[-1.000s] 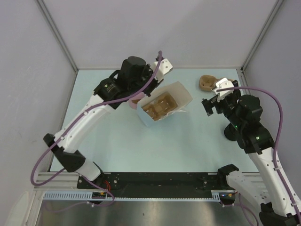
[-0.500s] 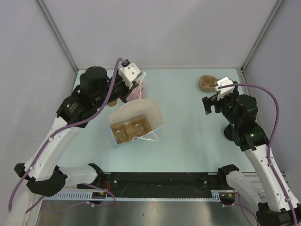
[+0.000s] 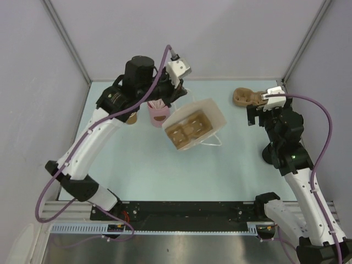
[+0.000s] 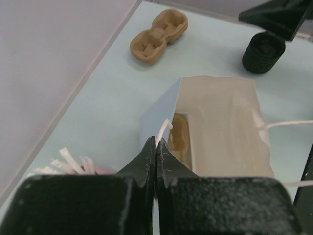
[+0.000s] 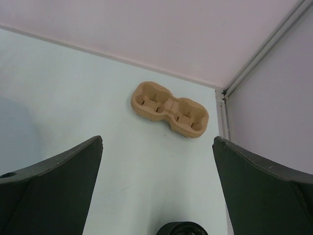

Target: Pack the takeout coffee

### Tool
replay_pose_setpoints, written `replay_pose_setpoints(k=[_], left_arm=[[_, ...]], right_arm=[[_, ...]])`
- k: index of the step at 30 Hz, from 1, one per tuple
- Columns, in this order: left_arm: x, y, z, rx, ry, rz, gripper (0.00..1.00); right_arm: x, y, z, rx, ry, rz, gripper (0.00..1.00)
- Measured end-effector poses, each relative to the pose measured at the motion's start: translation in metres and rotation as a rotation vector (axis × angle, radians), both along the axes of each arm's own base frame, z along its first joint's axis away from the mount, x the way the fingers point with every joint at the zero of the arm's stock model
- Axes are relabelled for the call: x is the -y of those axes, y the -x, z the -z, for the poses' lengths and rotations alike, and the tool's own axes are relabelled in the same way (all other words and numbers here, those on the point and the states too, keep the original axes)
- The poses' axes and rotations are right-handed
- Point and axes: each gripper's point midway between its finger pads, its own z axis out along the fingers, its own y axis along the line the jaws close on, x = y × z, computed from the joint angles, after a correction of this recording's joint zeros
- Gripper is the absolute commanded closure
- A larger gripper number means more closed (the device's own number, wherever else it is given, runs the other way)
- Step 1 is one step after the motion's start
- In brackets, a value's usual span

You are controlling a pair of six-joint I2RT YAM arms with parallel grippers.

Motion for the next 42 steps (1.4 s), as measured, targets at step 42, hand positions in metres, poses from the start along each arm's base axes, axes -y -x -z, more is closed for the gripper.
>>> replay_pose_setpoints(k=[42], left_arm=[[0.063,-0.217,0.007,0.229,0.150,-0.342,0.87]], right_arm=[[0.056,-0.016,0.021,-0.032,0.008,0.219,0.00]])
